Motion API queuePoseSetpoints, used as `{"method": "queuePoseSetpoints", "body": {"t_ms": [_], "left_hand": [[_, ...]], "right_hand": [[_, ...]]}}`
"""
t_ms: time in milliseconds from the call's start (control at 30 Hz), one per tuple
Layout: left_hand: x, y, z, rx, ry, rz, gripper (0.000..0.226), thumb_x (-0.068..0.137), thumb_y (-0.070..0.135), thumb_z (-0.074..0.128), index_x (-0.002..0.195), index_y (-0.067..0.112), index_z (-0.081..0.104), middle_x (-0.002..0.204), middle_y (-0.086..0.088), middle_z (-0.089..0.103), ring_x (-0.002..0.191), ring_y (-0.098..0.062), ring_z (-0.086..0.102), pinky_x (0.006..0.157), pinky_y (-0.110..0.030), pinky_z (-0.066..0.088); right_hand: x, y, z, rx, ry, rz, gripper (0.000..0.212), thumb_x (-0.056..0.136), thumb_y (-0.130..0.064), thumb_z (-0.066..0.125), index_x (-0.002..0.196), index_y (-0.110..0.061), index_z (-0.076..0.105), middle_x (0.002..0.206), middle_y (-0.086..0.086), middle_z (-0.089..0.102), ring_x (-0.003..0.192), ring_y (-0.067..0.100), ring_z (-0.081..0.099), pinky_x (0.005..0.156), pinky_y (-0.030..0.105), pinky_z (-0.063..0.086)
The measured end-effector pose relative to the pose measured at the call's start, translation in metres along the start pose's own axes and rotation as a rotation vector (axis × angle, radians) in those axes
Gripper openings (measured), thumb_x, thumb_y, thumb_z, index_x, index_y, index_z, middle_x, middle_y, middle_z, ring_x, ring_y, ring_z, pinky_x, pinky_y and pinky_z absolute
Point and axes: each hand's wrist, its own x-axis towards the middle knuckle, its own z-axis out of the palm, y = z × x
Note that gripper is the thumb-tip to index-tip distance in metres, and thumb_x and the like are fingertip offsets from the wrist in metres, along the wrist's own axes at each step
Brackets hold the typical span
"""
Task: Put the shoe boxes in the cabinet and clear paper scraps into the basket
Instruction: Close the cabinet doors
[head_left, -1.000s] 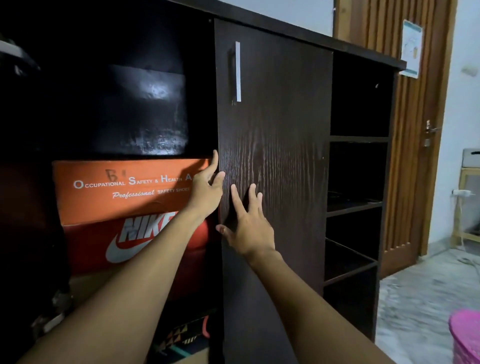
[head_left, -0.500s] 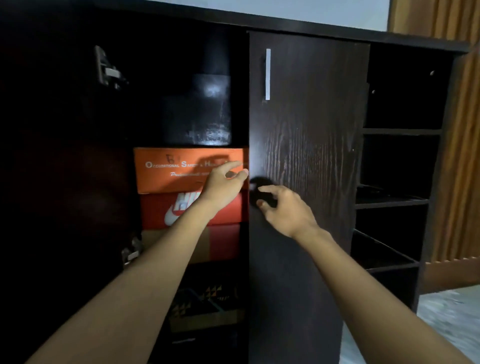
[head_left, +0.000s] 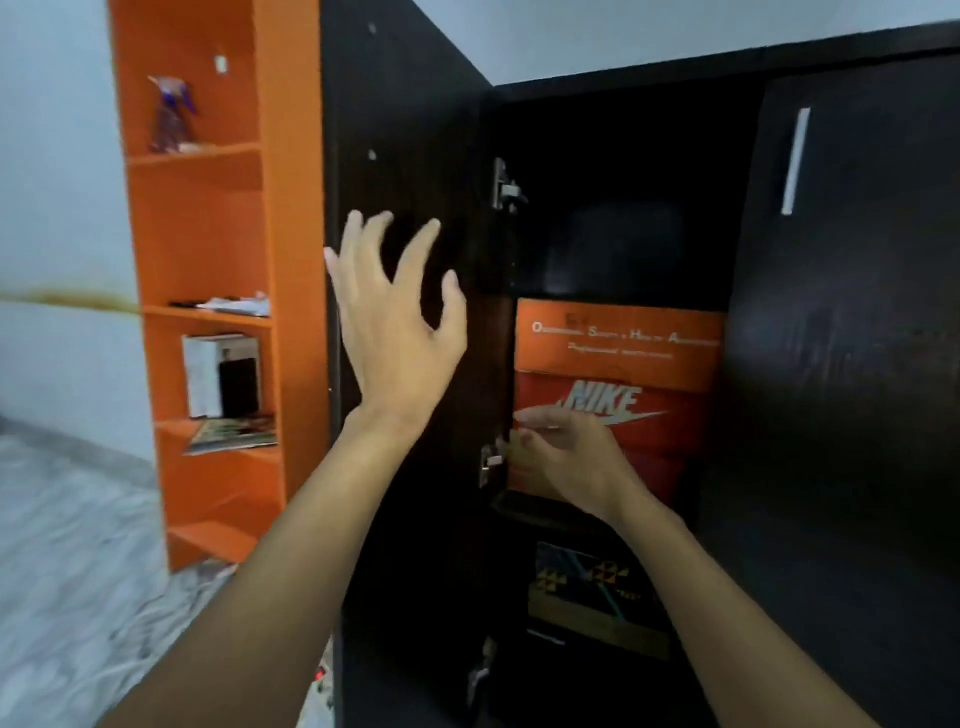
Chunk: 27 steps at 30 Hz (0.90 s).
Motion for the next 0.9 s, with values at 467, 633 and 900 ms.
{"method": "queuePoseSetpoints", "body": {"t_ms": [467,633,900], "left_hand": [[0.005,-0.028,-0.036,-0.51,-0.196,-0.397,0.015,0.095,0.027,0.058,0.104,0.023,0.07,0.066,-0.006,0.058,0.062,-0.013,0.053,0.065,-0.027,0.046],[-0.012,0.009,-0.013,-0.772,-0.416,-0.35,0.047,0.093,0.024,0.064,0.137,0.015,0.052,0.119,0.0,0.043,0.116,-0.014,0.039,0.091,-0.011,0.043],[-0.041,0.068,0.07,-0.797,-0.597,-0.116,0.053,0.091,0.052,0.055,0.141,0.044,0.036,0.158,0.012,0.027,0.144,-0.008,0.029,0.112,-0.037,0.038]], "right_hand": [[-0.015,-0.043,0.048,0.232,-0.143,-0.183,0.05,0.09,-0.047,0.064,0.138,-0.047,0.046,0.143,-0.022,0.044,0.133,-0.007,0.039,0.106,0.028,0.041],[-0.03,-0.032,0.019,0.19,-0.098,-0.209,0.077,0.083,-0.051,0.072,0.145,-0.052,0.027,0.15,-0.024,0.034,0.134,-0.007,0.037,0.099,0.017,0.038],[-0.059,0.021,-0.059,0.132,0.137,-0.081,0.06,0.091,-0.023,0.067,0.134,-0.05,0.034,0.119,-0.029,0.051,0.105,-0.021,0.055,0.085,0.008,0.05]]}}
